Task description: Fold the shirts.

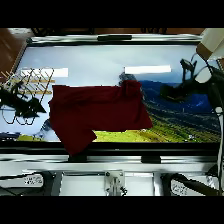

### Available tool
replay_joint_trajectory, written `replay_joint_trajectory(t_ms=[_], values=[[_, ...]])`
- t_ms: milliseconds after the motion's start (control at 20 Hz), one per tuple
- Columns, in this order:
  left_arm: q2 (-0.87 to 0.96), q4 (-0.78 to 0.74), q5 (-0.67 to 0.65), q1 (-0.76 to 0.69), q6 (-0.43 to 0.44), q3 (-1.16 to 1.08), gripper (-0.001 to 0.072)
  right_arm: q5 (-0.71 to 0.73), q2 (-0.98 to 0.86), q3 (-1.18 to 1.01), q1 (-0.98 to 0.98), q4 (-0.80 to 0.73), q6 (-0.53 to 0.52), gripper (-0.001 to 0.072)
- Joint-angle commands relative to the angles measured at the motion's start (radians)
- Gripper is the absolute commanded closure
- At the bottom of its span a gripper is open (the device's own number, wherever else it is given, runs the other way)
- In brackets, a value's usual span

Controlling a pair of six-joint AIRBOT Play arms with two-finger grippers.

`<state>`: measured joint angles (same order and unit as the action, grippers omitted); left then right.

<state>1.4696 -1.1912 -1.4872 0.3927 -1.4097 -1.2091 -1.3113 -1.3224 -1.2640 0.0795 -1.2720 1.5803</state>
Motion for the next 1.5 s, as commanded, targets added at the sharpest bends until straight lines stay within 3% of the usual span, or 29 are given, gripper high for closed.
replay_joint_trajectory(t_ms=[0, 50, 200, 250, 350, 450, 550, 600, 650, 700, 850, 1050, 1100, 1150, 1200, 1250, 1300, 1450], values=[[-0.064, 0.058, 0.071, 0.076, 0.053, 0.262, 0.0099, -0.178, 0.082, 0.160, 0.121, -0.011, -0.042, 0.0204], [-0.062, 0.113, 0.122, 0.074, 0.093, 0.312, 0.0100, -0.155, 0.090, 0.201, 0.130, 0.006, -0.034, 0.0205], [-0.050, 0.183, 0.293, 0.037, 0.101, 0.388, 0.0102, -0.059, 0.089, 0.284, 0.113, 0.037, -0.016, 0.0204], [-0.039, 0.183, 0.328, 0.020, 0.104, 0.389, 0.0101, -0.018, 0.089, 0.309, 0.095, 0.040, -0.011, 0.0130], [-0.024, 0.189, 0.380, -0.005, 0.101, 0.383, 0.0122, 0.059, 0.089, 0.355, 0.061, 0.041, -0.007, 0.0123], [-0.018, 0.191, 0.407, -0.019, 0.082, 0.383, 0.0354, 0.132, 0.087, 0.402, 0.036, 0.043, 0.026, 0.0123], [-0.016, 0.191, 0.410, -0.030, 0.106, 0.383, 0.0388, 0.171, 0.059, 0.437, 0.028, 0.097, 0.031, 0.0123], [-0.016, 0.190, 0.408, -0.030, 0.109, 0.383, 0.0449, 0.182, 0.036, 0.446, 0.021, 0.132, 0.021, 0.0123], [-0.016, 0.190, 0.400, -0.029, 0.119, 0.383, 0.0619, 0.196, 0.011, 0.446, 0.002, 0.153, 0.000, 0.0123], [-0.017, 0.191, 0.388, -0.030, 0.139, 0.383, 0.0672, 0.227, -0.008, 0.446, -0.021, 0.159, -0.008, 0.0123], [-0.018, 0.189, 0.338, -0.029, 0.195, 0.371, 0.0673, 0.354, -0.042, 0.446, -0.064, 0.192, 0.019, 0.0123], [-0.019, 0.190, 0.323, -0.030, 0.194, 0.333, 0.0672, 0.411, -0.067, 0.446, -0.065, 0.228, 0.032, 0.0123], [-0.019, 0.191, 0.323, -0.030, 0.194, 0.323, 0.0673, 0.415, -0.067, 0.446, -0.065, 0.235, 0.032, 0.0216], [-0.019, 0.191, 0.319, -0.030, 0.193, 0.314, 0.0672, 0.418, -0.067, 0.446, -0.065, 0.249, 0.032, 0.0422], [-0.019, 0.191, 0.312, -0.030, 0.194, 0.304, 0.0673, 0.419, -0.067, 0.446, -0.065, 0.275, 0.028, 0.0488], [-0.019, 0.190, 0.304, -0.030, 0.193, 0.295, 0.0672, 0.418, -0.067, 0.446, -0.065, 0.309, 0.005, 0.0491], [-0.019, 0.190, 0.296, -0.030, 0.194, 0.284, 0.0673, 0.416, -0.067, 0.446, -0.065, 0.346, -0.032, 0.0641], [-0.080, 0.174, 0.267, -0.029, 0.264, 0.192, 0.0675, 0.362, -0.013, 0.403, -0.064, 0.426, -0.212, 0.0656]])
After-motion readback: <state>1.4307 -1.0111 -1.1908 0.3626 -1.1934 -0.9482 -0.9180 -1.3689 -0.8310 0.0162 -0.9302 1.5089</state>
